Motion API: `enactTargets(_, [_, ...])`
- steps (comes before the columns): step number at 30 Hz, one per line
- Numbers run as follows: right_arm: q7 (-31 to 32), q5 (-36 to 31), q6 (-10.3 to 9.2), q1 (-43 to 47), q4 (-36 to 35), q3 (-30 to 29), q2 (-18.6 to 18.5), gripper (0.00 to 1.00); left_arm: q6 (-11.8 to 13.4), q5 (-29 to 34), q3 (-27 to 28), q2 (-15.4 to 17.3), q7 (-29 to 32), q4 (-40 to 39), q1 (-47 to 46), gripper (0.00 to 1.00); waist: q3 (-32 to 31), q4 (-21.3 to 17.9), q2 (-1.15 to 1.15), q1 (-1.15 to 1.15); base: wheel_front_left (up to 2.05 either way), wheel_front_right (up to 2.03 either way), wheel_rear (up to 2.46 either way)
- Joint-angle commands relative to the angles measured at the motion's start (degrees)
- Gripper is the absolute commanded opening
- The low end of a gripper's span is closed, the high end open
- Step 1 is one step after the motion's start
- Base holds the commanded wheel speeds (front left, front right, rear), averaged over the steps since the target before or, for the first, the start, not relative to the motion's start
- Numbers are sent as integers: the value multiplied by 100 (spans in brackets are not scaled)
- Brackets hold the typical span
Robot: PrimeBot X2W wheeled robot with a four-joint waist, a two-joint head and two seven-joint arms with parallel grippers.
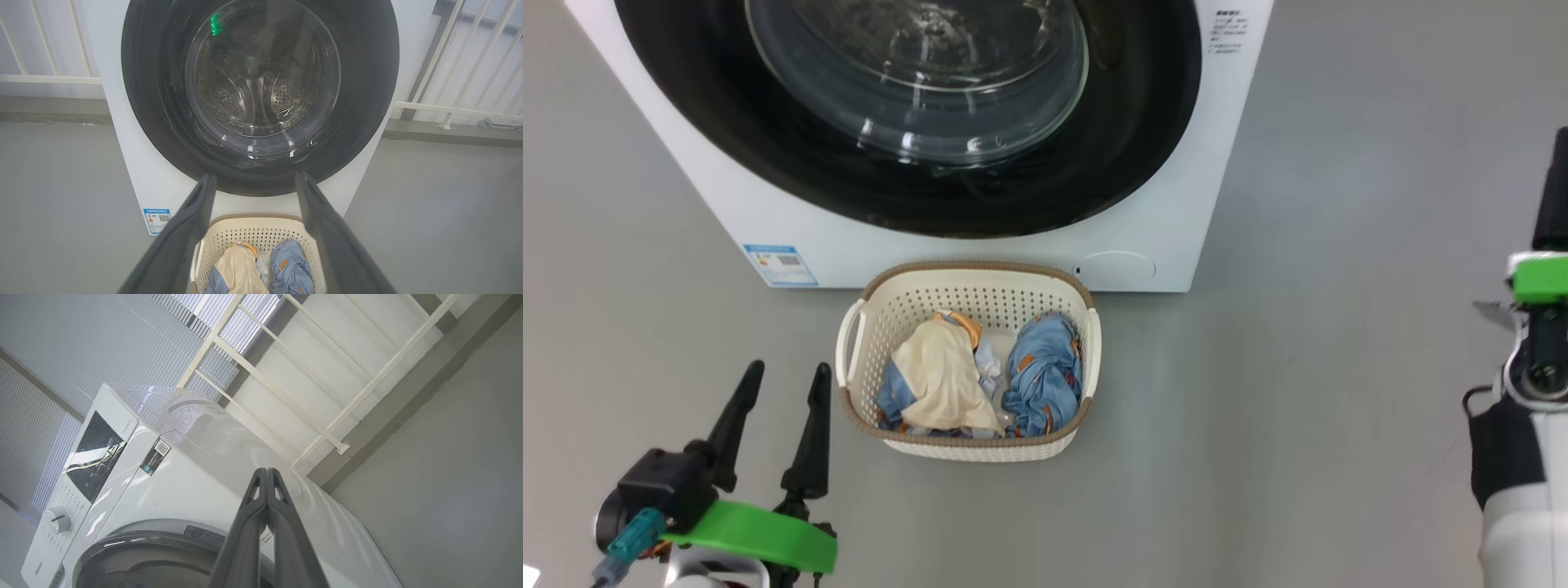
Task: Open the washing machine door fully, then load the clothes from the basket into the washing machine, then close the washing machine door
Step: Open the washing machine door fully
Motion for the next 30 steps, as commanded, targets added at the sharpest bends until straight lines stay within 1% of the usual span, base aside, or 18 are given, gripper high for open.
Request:
enactTargets(1, [169,294,10,-438,55,-113,61,0,-14,-42,174,113,-37,-153,-301,100,211,171,0,0,0,0,0])
enactTargets(4, [490,568,10,-925,436,-438,95,0,-14,-58,129,104,-37,-156,-390,100,371,277,0,0,0,0,0])
enactTargets(7, [818,676,10,-1470,828,-721,107,0,-14,-66,77,89,-37,-167,-477,100,515,383,0,0,0,0,0])
enactTargets(9, [1035,633,10,-1825,1084,-859,94,0,-14,-72,47,72,-37,-176,-530,100,603,451,0,0,0,0,0])
enactTargets(14, [1523,286,10,-2620,1626,-1037,2,0,-14,-87,-19,14,-37,-224,-661,100,830,603,0,0,0,0,0])
enactTargets(17, [1713,163,10,-2908,1812,-1094,5,0,-14,-92,-43,-7,-37,-256,-713,100,925,658,0,0,0,0,0])
enactTargets(24, [2461,-330,10,-3909,2412,-1230,32,0,-14,-116,-75,-97,-37,-399,-866,100,1306,875,0,0,0,0,0])
enactTargets(30, [2833,-788,10,-4549,2683,-1289,87,0,-14,-154,-106,-191,-37,-466,-1007,100,1622,1026,0,0,0,0,0])
